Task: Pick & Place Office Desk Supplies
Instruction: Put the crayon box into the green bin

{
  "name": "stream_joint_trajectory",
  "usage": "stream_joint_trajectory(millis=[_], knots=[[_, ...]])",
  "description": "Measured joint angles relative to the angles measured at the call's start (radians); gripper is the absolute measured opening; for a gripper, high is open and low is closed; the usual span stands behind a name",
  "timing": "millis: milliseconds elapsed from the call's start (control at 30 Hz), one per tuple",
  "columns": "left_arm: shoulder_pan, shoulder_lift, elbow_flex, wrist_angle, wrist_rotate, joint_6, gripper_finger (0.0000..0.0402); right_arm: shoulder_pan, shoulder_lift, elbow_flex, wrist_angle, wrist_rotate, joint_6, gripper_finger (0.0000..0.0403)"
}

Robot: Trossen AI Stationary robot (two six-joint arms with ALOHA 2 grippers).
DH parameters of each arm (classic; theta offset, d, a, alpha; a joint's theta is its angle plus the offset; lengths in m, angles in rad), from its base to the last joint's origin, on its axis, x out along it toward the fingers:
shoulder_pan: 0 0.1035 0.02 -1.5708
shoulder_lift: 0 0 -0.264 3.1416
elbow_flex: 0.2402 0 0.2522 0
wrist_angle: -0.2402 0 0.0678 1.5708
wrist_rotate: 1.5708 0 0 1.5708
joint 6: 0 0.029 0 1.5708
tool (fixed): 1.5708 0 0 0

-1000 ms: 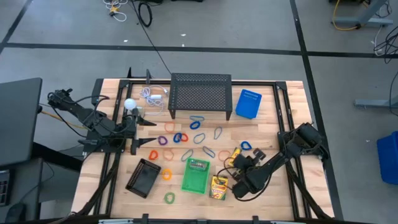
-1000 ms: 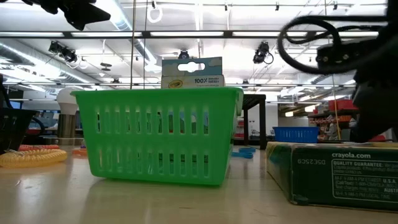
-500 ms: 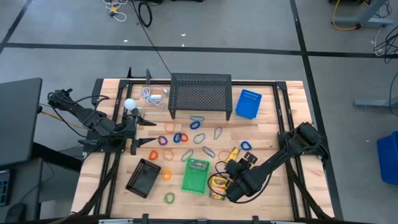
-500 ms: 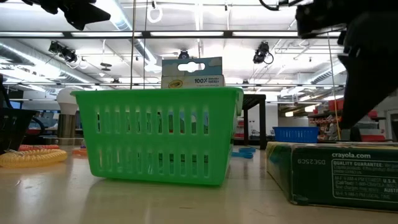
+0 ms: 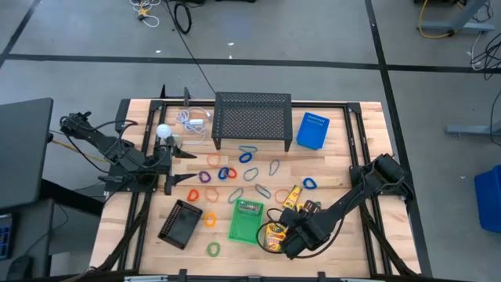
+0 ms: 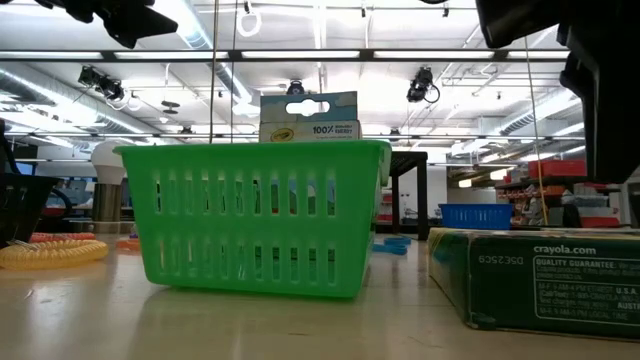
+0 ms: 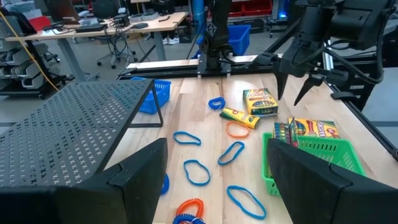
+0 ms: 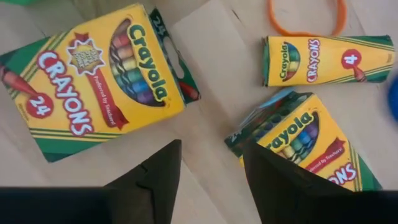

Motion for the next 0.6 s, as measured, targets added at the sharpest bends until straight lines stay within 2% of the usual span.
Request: stream_joint_trajectory(millis=[200,433,600], knots=[[0.0,0.0,0.0,-0.008,0.0,0.001,0.0283,0.0,0.0,-0.005,0.007,0.001,-0.001,0.016],[0.0,0.0,0.0,-0.008,0.0,-0.002,0.0283,0.0,0.001,-0.065,0.051,-0.056,0.004,0.0158],[0.0,0.0,0.0,-0.008,0.0,-0.003,0.0283,0.0,0.002,-0.068,0.057,-0.054,0.006,0.0158]])
